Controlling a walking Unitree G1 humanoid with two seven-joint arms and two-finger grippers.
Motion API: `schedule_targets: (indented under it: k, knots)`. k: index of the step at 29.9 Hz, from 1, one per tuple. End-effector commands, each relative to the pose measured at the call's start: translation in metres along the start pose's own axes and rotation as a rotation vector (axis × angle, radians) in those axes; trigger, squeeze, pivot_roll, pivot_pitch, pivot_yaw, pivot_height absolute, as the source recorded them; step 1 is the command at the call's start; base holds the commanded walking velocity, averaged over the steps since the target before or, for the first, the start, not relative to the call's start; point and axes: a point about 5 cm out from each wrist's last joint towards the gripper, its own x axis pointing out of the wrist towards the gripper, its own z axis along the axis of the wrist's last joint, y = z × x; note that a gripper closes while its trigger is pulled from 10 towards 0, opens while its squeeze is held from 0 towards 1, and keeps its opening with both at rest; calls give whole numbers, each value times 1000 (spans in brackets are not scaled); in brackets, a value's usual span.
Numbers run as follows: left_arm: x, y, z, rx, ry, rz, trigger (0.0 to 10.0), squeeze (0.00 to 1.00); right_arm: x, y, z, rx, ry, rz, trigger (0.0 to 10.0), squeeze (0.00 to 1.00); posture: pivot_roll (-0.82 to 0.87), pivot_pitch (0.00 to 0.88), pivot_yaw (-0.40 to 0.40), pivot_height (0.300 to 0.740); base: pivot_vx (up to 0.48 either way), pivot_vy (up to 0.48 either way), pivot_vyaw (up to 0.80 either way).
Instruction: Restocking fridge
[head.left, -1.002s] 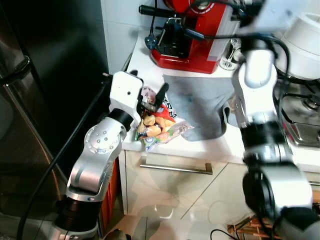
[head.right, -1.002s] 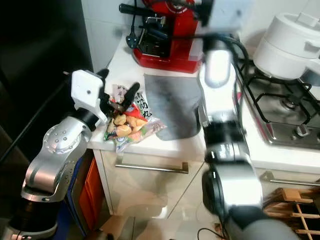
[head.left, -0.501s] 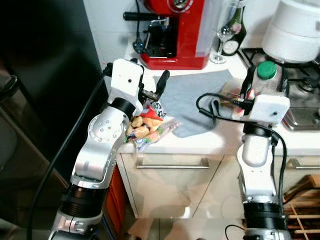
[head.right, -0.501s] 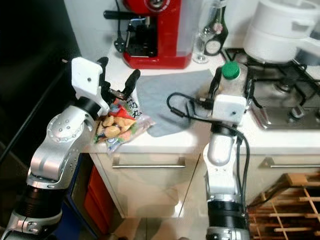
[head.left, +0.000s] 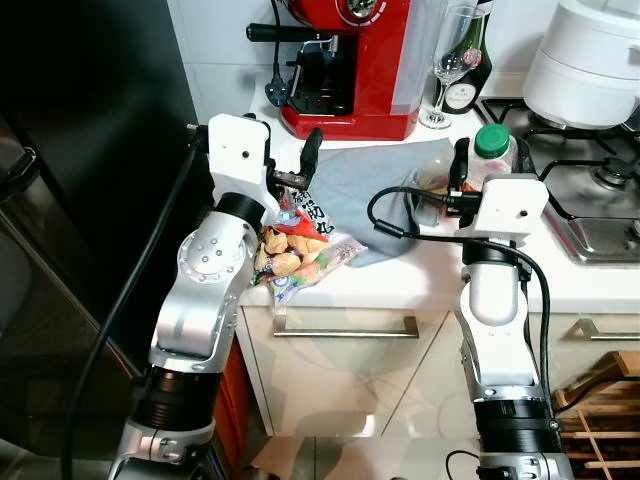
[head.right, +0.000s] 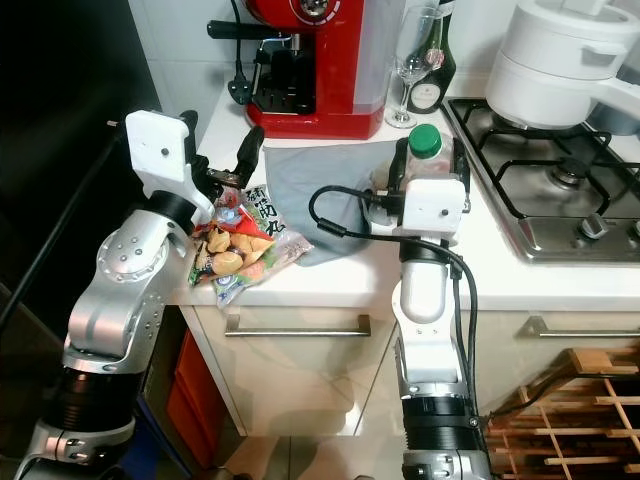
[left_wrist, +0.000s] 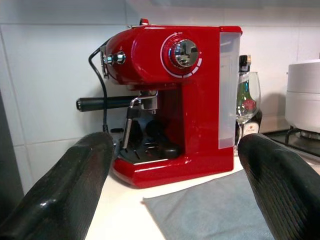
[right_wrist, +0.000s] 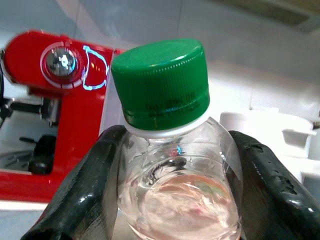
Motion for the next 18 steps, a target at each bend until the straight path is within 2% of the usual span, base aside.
schedule_targets:
  k: [1, 3, 6, 13, 18]
  knots:
    - [4, -4, 4, 11, -20, 1, 10000, 0, 5, -3, 1, 6, -2, -7, 0, 0, -35, 0, 4, 740, 0, 0, 0]
    - [5, -4, 6, 7, -35, 6, 10000, 0, 5, 0, 0, 10, 2, 8, 0, 0, -33, 0, 7, 740, 0, 0, 0]
    - [3, -3, 6, -26, -42, 10, 10000, 0, 4, 1, -3, 17, 13, 16, 0, 0, -30, 0, 4, 740, -306, 0, 0]
    - [1, -1, 2, -11, -47, 31, 10000, 0, 4, 7, -8, 44, 48, 48, 0, 0, -22, 0, -23, 740, -345, -34, 0]
    - [3, -5, 2, -17, -56, 30, 10000, 0, 8, 5, -8, 38, 42, 57, 0, 0, -42, 0, -29, 740, -302, 0, 0]
